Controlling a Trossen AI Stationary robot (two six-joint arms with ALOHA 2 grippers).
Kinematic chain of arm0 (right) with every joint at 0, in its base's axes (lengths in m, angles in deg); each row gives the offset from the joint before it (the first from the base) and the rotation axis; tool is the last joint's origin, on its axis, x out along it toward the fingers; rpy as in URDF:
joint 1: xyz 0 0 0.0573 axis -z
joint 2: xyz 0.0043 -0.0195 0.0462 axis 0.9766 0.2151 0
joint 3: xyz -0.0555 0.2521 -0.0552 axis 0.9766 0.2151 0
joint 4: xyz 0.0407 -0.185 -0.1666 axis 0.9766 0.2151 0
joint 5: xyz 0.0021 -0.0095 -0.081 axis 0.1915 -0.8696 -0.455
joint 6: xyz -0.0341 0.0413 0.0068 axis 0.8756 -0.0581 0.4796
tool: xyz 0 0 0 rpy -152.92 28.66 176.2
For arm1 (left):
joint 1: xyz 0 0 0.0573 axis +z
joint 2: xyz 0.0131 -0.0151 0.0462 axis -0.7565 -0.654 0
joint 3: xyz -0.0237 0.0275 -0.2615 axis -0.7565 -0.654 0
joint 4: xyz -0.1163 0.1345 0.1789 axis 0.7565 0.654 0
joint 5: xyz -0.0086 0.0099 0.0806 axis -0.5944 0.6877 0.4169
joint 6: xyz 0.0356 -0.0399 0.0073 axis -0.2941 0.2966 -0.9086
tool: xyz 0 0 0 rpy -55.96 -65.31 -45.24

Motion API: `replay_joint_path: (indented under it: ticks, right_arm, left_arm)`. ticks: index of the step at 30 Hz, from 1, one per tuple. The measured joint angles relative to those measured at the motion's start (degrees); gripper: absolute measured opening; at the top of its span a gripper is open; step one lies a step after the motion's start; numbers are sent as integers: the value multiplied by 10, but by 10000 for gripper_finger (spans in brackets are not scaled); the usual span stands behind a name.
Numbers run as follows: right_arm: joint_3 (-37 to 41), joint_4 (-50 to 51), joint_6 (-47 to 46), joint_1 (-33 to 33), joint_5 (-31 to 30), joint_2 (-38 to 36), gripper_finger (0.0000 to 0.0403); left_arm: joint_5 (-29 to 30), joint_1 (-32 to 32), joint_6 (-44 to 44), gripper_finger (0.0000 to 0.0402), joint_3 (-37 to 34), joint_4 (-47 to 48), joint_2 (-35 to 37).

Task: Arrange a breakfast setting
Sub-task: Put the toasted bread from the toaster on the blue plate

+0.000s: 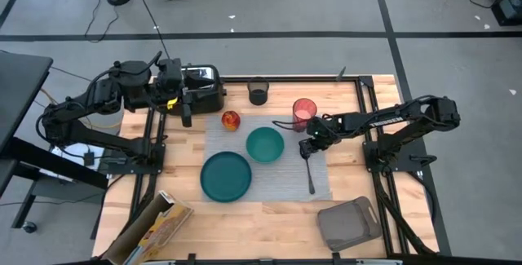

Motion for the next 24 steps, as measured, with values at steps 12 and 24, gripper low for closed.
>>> replay_joint_path:
  ticks: [12, 24]
  right_arm:
    - [-118, 91, 8, -61, -73, -139, 142]
    - [-249, 90, 83, -120, -212, -187, 142]
  left_arm:
    - [6, 53, 74, 186, 0, 170, 6]
    - [-25, 270, 64, 186, 0, 278, -112]
